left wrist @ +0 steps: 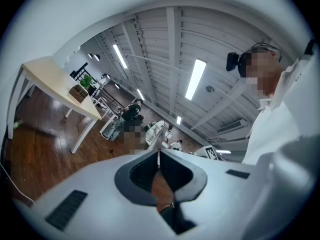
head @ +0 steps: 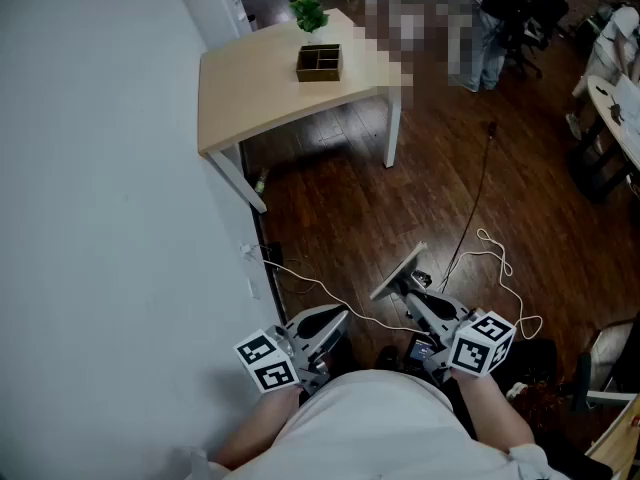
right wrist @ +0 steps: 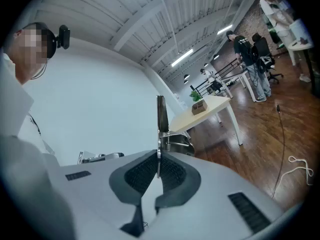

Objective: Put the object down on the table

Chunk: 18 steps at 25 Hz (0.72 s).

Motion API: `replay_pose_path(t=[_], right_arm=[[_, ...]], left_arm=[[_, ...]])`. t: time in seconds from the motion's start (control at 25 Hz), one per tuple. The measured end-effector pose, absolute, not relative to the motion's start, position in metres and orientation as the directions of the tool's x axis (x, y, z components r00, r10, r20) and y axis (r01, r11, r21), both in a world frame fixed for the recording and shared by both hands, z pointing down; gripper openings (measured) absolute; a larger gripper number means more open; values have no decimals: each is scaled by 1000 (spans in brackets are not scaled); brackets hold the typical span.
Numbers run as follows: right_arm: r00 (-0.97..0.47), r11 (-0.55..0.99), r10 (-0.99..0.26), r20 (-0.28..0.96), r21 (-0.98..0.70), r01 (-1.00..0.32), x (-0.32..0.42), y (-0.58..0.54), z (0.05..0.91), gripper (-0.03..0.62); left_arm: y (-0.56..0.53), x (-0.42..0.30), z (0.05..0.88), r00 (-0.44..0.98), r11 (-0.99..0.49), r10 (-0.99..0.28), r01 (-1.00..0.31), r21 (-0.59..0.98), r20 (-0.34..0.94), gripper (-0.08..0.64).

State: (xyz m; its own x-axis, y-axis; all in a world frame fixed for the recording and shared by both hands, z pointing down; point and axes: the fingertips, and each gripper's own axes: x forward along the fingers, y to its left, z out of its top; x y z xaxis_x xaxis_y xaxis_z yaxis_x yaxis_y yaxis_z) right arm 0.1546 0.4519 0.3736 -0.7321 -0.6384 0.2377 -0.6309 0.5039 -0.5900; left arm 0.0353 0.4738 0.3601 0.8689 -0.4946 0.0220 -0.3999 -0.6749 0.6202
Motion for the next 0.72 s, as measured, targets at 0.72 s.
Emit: replay_pose_path(t=[0.72], right_arm=[[-742,521,-629,234,-581,-625,99,429,374,5]], left_arm=[[449,-9,352,868,-706,-496,-393,590,-16,9]])
